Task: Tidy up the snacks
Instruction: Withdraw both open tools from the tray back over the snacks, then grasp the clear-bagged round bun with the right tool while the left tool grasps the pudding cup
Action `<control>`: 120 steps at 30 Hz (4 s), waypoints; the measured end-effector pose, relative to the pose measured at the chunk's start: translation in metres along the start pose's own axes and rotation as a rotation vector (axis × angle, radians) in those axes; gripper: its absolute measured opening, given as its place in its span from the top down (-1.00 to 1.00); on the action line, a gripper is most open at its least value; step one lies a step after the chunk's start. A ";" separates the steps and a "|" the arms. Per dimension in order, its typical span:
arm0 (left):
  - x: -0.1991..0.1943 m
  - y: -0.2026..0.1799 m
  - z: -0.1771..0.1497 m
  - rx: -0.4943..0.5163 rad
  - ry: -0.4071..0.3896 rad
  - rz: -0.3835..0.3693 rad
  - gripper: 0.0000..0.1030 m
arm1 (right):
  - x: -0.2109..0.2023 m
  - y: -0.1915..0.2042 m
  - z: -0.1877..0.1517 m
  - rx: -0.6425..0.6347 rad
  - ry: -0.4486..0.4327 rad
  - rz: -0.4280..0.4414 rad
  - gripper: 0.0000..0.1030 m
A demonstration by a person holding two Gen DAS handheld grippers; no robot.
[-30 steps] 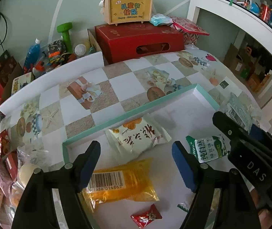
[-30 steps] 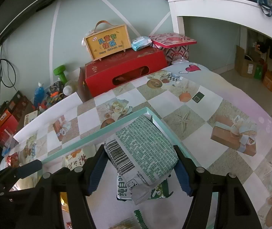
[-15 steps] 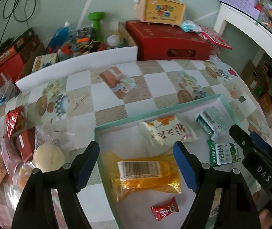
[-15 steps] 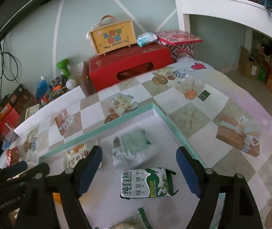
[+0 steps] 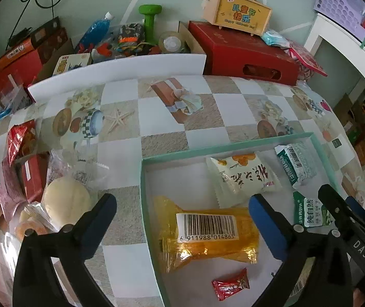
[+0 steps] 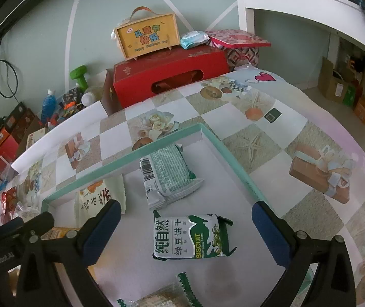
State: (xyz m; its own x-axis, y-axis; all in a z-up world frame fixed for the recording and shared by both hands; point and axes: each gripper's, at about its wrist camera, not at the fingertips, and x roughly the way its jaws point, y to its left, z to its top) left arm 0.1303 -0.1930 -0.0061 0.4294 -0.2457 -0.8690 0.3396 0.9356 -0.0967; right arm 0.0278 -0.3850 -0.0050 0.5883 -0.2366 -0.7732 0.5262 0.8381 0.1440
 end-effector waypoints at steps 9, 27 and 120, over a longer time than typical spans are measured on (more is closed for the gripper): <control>0.000 0.009 -0.003 -0.034 0.016 0.010 -0.99 | -0.002 0.002 0.001 -0.005 0.002 -0.008 -1.00; -0.068 0.100 -0.030 -0.156 -0.113 0.085 -0.99 | -0.038 0.074 0.001 -0.112 -0.072 0.119 -1.00; -0.009 0.234 -0.058 -0.237 -0.033 -0.004 0.03 | 0.033 0.263 -0.092 -0.365 0.333 0.360 -0.16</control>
State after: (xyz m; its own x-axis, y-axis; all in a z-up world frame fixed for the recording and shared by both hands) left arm 0.1578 0.0423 -0.0491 0.4574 -0.2537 -0.8523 0.1367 0.9671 -0.2145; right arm 0.1290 -0.1274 -0.0499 0.4360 0.2102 -0.8750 0.0510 0.9650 0.2572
